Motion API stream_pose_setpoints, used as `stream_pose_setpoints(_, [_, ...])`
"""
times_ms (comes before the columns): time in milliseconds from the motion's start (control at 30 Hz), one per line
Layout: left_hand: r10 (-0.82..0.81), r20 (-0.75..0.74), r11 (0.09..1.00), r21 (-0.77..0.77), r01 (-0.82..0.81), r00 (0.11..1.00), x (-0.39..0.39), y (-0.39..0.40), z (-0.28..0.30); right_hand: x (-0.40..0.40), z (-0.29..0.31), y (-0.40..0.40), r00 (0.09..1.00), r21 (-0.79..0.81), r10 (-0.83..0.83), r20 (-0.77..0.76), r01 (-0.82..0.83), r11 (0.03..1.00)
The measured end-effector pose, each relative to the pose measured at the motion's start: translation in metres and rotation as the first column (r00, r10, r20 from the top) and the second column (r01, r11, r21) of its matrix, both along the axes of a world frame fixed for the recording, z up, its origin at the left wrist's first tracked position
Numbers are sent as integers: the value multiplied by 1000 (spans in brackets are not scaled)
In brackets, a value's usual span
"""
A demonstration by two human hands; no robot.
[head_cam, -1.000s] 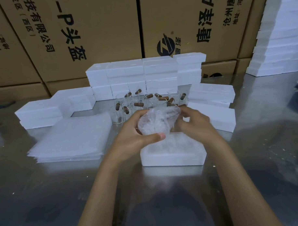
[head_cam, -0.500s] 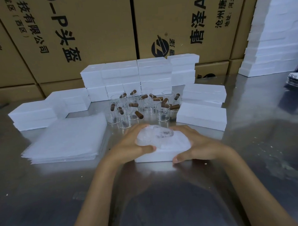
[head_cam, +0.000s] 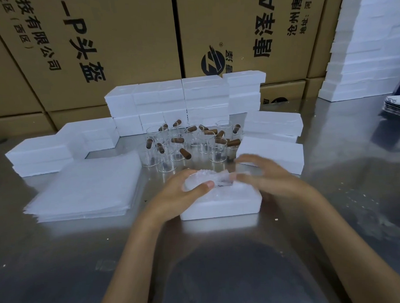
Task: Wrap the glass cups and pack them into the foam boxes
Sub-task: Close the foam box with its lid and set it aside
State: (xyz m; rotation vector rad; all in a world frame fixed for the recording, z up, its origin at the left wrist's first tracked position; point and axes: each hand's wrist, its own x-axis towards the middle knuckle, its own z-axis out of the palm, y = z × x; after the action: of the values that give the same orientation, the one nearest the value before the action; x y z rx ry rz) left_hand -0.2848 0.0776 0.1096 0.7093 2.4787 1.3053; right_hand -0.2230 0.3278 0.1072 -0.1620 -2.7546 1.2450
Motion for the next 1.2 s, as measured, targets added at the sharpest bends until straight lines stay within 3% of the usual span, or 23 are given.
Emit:
stream_pose_setpoints(67, [16, -20, 1000, 0, -16, 1000, -2, 0, -2, -17, 2, 18, 937, 141, -285, -200, 315, 938])
stream_pose_setpoints(100, [26, -34, 1000, 2, -26, 999, -3, 1, -3, -25, 4, 29, 904, 262, -352, -244, 411, 873])
stream_pose_setpoints(167, [36, -43, 999, 13, -36, 998, -4, 2, -5, -37, 4, 52, 912, 490, -367, -186, 410, 770])
stream_pose_setpoints(233, [43, -27, 999, 15, -42, 999, -4, 2, -6, -43, 4, 68, 933, 585, -357, -40, 312, 749])
stream_pose_setpoints(433, [59, -18, 996, 61, -58, 998, -1, 7, -8, -35, 10, 80, 939, 547, -334, 82, 238, 802])
stream_pose_setpoints(567, [35, -17, 996, 78, -34, 999, -1, 5, -8, -16, 42, 58, 967, 474, -238, -93, 254, 843])
stream_pose_setpoints(633, [45, 63, 992, 111, -52, 997, 2, 3, -5, -5, 65, 34, 982, 363, -122, -145, 167, 916])
stream_pose_setpoints(700, [92, 194, 959, 246, -139, 977, 5, 8, -1, 3, 81, 4, 990, 312, 15, -141, 30, 950])
stream_pose_setpoints(800, [89, 325, 811, 525, -258, 941, 2, 12, 1, 8, 86, -38, 981, 350, 173, -88, -132, 928])
stream_pose_setpoints(933, [7, 432, 699, 643, -313, 902, -8, -4, -2, 3, 70, -62, 971, 465, 239, -27, -199, 862])
stream_pose_setpoints(1200, [-146, 519, 763, 601, -239, 842, -9, -10, -3, 3, 57, -60, 971, 426, 239, 12, -221, 877])
